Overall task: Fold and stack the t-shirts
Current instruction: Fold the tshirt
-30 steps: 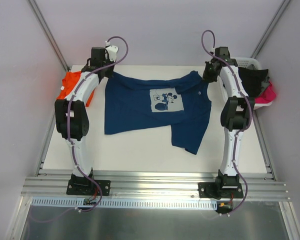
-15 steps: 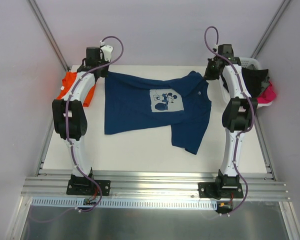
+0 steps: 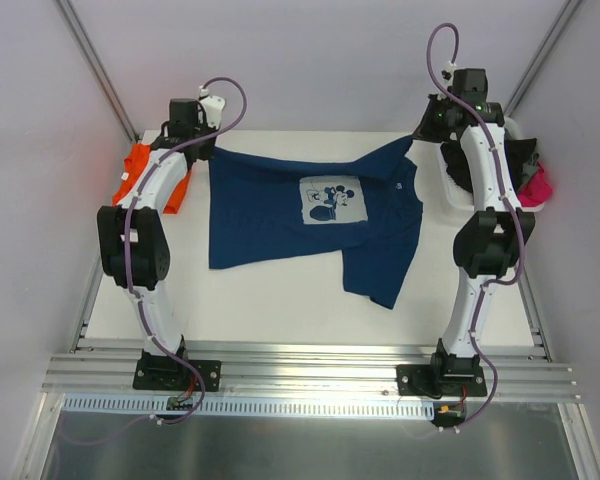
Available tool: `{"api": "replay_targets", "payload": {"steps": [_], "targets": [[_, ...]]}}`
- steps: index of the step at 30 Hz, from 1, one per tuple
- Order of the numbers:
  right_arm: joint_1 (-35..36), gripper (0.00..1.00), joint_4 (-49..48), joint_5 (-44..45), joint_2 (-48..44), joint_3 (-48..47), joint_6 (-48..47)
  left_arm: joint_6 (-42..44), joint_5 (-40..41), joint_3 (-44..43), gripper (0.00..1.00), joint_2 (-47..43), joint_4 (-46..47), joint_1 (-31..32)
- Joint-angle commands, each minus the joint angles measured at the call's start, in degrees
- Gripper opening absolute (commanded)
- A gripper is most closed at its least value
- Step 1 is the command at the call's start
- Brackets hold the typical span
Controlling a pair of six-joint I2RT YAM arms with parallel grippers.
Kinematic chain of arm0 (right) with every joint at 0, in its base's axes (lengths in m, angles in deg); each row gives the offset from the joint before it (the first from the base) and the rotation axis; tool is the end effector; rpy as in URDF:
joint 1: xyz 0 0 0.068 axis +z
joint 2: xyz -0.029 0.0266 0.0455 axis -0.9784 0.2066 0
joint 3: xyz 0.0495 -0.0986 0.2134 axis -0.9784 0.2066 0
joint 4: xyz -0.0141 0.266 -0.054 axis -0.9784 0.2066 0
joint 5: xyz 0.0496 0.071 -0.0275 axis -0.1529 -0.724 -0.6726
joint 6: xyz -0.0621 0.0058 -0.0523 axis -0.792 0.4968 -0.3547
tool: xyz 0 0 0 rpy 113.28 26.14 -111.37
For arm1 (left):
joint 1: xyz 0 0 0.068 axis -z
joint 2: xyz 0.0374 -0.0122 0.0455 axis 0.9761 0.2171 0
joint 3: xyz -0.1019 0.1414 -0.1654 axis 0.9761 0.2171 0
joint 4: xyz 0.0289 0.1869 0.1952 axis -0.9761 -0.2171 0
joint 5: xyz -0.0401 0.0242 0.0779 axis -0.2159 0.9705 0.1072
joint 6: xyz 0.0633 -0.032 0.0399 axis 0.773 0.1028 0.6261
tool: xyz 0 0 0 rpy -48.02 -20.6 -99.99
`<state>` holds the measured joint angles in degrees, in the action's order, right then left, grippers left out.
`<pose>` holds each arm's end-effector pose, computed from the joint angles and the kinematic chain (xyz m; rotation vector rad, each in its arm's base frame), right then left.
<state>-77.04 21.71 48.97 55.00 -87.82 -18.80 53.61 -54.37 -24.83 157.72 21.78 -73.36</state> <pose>0.5053 0.0242 0.3154 -0.1572 2.1974 0.2398 0.4953 -0.0397 0.2573 0.4442 1.9985 0.1003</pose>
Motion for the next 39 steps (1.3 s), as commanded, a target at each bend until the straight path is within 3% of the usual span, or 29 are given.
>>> {"api": "replay_targets", "payload": {"steps": [1,20,39], "targets": [[0.5,0.0,-0.7,-1.9,-5.7,1.2,2.5,0.0,-0.9,1.6,0.0,-4.9,0.4,0.0],[0.3,0.0,1.5,-4.0,-12.6,10.5,2.2,0.2,-0.7,11.5,0.0,-13.5,-1.3,0.0],[-0.2,0.0,4.4,-4.1,-14.7,23.8,-1.9,-1.5,-4.0,11.8,0.0,-9.0,-3.6,1.4]]}}
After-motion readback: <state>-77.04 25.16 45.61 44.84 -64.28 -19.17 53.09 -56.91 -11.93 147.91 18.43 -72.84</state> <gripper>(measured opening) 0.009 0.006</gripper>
